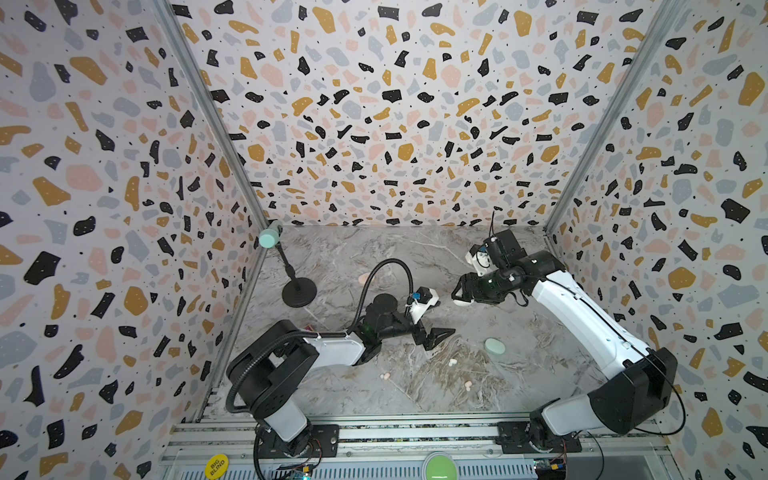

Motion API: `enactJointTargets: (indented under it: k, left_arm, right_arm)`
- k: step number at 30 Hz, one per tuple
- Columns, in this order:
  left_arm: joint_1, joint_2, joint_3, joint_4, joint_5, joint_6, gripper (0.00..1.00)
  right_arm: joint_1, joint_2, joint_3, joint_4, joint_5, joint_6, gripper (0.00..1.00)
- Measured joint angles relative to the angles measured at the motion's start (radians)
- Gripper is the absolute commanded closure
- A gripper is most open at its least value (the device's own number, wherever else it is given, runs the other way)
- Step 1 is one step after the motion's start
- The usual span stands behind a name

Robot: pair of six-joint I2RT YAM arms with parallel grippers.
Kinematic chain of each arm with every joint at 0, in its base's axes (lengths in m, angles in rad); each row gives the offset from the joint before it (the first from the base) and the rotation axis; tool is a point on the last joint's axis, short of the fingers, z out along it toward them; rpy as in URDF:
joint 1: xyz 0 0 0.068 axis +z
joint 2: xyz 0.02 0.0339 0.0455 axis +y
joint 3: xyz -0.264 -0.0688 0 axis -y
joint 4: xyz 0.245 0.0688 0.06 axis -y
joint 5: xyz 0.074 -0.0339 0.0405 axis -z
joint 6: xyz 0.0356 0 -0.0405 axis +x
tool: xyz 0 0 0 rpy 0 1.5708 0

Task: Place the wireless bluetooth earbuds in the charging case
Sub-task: 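Lift the white case toward the left gripper while the left gripper grasps it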

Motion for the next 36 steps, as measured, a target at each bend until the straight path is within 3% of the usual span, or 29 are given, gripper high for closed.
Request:
enactJointTargets:
  k: [7, 14, 21, 36]
  left_arm:
    - [-0.032, 0.063, 0.02, 0.101, 0.019, 0.005, 0.03]
    - [-0.033, 0.066, 0.028, 0.125, 0.013, 0.017, 0.18]
    - [-0.036, 0.066, 0.066, 0.082, -0.006, 0.05, 0.27]
    - [-0.042, 0.066, 0.071, 0.048, -0.015, 0.073, 0.33]
  right_arm:
    - [0.06, -0.028, -0.066, 0.007, -0.002, 0.05, 0.44]
    - [0.108, -0.027, -0.068, 0.01, 0.022, 0.081, 0.44]
    - [0.138, -0.009, -0.052, -0.012, 0.059, 0.103, 0.44]
    - [0.148, -0.002, -0.01, -0.036, 0.087, 0.137, 0.44]
